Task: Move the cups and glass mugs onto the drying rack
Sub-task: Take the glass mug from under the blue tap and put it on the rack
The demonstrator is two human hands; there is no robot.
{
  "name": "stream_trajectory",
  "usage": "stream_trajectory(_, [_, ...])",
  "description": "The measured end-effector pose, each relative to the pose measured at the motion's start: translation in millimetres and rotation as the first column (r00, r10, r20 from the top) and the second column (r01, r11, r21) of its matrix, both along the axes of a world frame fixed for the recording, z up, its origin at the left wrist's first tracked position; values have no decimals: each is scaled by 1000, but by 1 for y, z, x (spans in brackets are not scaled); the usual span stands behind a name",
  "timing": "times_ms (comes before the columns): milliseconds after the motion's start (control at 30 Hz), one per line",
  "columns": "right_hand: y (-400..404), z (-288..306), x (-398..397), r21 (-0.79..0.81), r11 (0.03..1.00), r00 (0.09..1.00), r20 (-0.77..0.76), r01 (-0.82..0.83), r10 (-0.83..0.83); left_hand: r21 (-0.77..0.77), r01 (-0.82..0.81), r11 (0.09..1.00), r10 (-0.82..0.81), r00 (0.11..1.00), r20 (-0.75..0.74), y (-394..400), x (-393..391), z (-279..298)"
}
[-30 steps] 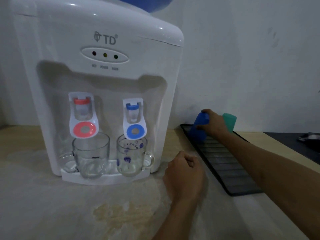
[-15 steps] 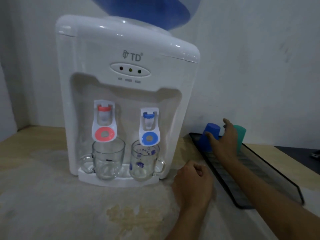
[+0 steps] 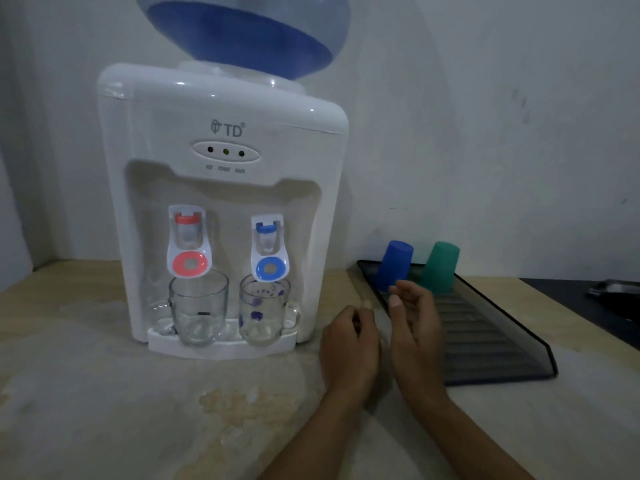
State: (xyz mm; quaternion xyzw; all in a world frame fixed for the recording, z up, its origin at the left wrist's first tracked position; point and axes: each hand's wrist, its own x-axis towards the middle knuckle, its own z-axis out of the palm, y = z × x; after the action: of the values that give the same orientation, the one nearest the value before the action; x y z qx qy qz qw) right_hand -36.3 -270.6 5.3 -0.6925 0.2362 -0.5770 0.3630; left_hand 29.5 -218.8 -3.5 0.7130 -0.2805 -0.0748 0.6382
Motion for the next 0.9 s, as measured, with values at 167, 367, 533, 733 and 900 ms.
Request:
stream_trajectory(167, [1, -7, 2, -32, 999, 995, -96, -29, 26, -43, 21, 999, -24, 996, -87, 1, -1, 2])
stream_trajectory(367, [-1, -7, 3, -83, 993, 993, -95, -81, 73, -151, 56, 987, -73, 991, -109, 9, -7, 6])
stream_trajectory(533, [1, -10, -2, -143, 980, 983, -141, -136, 116, -196, 61, 979, -55, 998, 36, 23, -22, 8])
stream_trajectory(733, [7, -9, -4, -208, 942, 956, -185, -263, 226, -138, 61, 989, -27, 971, 240, 50, -17, 2])
stream_trajectory(900, [9, -12, -4, -232, 913, 928, -250, -334, 276, -128, 93, 987, -35, 917, 398, 85, -7, 4])
